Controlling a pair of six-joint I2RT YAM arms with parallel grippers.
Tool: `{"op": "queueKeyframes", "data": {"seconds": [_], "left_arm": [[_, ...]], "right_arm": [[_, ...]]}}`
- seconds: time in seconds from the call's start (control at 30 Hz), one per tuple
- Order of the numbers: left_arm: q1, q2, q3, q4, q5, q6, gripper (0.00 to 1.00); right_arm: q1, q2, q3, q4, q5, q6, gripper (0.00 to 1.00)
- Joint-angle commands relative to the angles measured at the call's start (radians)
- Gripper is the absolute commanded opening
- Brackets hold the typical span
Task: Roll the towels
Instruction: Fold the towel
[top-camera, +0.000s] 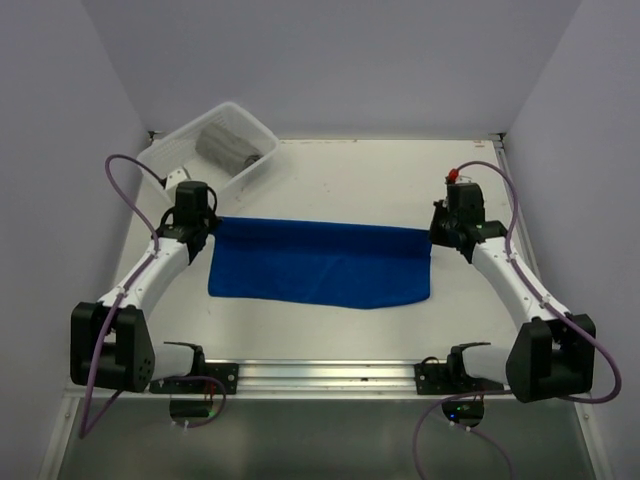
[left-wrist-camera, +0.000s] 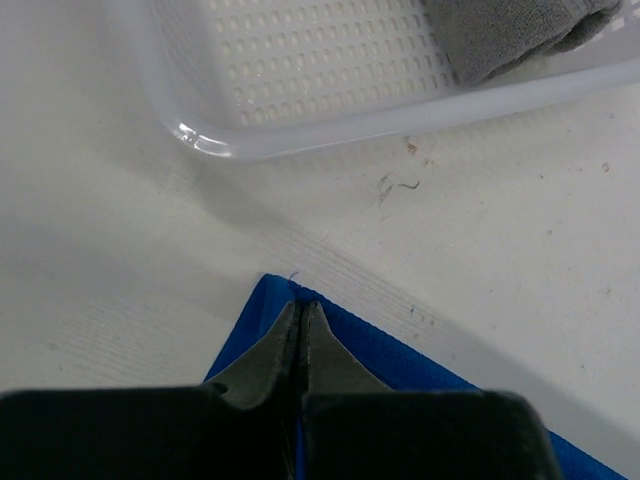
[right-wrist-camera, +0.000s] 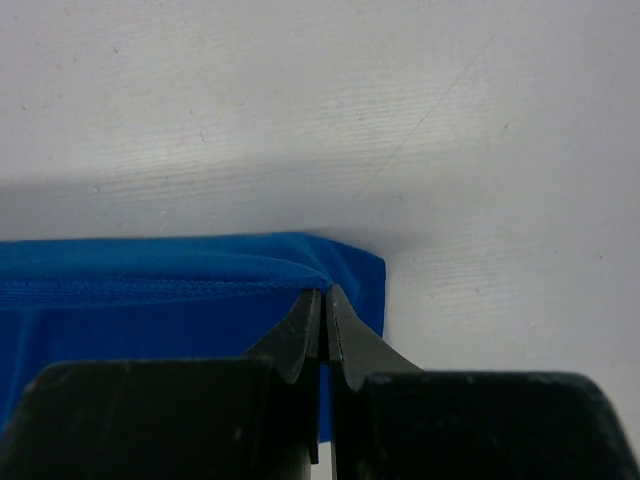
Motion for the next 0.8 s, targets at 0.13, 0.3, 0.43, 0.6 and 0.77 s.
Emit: {"op": "queueKeyframes", "data": {"seconds": [0.13,0.3,0.43,0.6,0.77], "left_arm": [[0.014,-0.056,-0.041,-0.034,-0.144,-0.046,0.0],[0.014,-0.075,-0.077,-0.036,-0.144,-0.058,0.0],[0.014,-0.107,-0.093,-0.043,-0.154,-0.063,0.0],[0.014,-0.136,-0.12,-0.046,-0.159,-0.066,0.0],[0.014,-0.153,-0.14,-0.058,-0.167,-0.078,0.0]], "right_arm": [[-0.01,-0.102,-0.054,-0.064,0.035,-0.004,0.0],[-0.01,-0.14,-0.086,-0.09,-0.008,0.016,0.0],[-0.01,-0.16,-0.112,-0.099,-0.028,0.023,0.0],[-0.01,-0.177,-0.138,-0.119,-0.049,0.042,0.0],[-0.01,-0.202,-0.175,-0.132,-0.051,0.069,0.0]]}}
